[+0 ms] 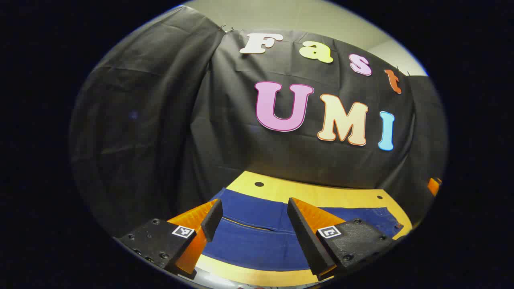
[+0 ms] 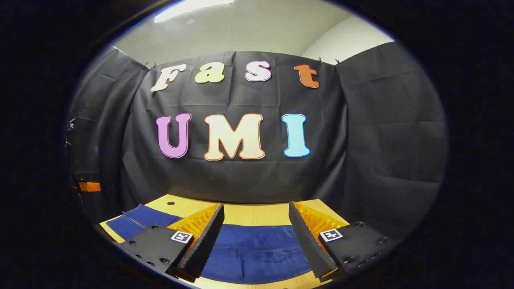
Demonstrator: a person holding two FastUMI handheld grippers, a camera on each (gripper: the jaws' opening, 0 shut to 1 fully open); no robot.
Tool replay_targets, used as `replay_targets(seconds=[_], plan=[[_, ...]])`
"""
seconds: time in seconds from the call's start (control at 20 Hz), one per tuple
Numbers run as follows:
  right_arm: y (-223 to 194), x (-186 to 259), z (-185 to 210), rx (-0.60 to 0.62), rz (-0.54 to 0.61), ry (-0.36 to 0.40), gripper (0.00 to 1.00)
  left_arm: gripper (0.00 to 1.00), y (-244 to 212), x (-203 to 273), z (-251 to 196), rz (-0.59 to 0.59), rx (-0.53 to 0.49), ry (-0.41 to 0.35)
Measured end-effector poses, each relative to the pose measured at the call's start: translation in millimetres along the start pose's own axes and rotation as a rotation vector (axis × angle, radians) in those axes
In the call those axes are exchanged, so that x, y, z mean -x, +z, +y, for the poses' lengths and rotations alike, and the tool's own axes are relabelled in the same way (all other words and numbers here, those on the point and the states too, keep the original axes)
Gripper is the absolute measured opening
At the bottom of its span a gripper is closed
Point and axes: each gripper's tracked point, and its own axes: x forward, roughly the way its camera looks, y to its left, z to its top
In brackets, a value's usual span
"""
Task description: Grasp the waist and the cuffs of the jeans and fold them to make the two legs overlap; first hold the waist and fold one-third of the jeans toward the cuffs, then hold the cuffs and fold the remaining one-third in the same direction to finish folding.
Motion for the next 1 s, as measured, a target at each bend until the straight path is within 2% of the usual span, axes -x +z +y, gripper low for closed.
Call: replay_targets(seconds=[0.15, 0.25, 0.35, 0.4, 0.7, 0.85, 0.95, 1.0], plan=[[-4, 0, -1, -0.005, 0.01, -0.01, 1.0, 0.97, -1, 1, 4, 0.004, 0.01, 0.038], [-9, 1, -1, -0.011, 0.026, -0.015, 1.0, 0.94, -4, -2, 15, 0.014, 0.018, 0.059], [-9, 2, -3, -0.013, 0.033, -0.021, 0.99, 0.96, -14, -4, 37, 0.029, 0.023, 0.078], [-9, 2, -4, -0.01, 0.034, -0.029, 0.99, 0.94, -17, -3, 43, 0.036, 0.022, 0.085], [-8, 7, -2, -0.012, 0.047, -0.041, 0.98, 0.95, -29, -5, 63, 0.083, -0.004, 0.11], [-15, 11, 2, -0.003, 0.07, -0.033, 1.0, 0.96, -41, -4, 70, 0.114, -0.018, 0.095], [-18, 12, 4, -0.001, 0.085, -0.027, 0.97, 0.94, -63, -3, 76, 0.183, -0.069, 0.07], [-20, 13, 5, -0.006, 0.096, -0.026, 0.99, 0.95, -75, -2, 79, 0.226, -0.105, 0.059]])
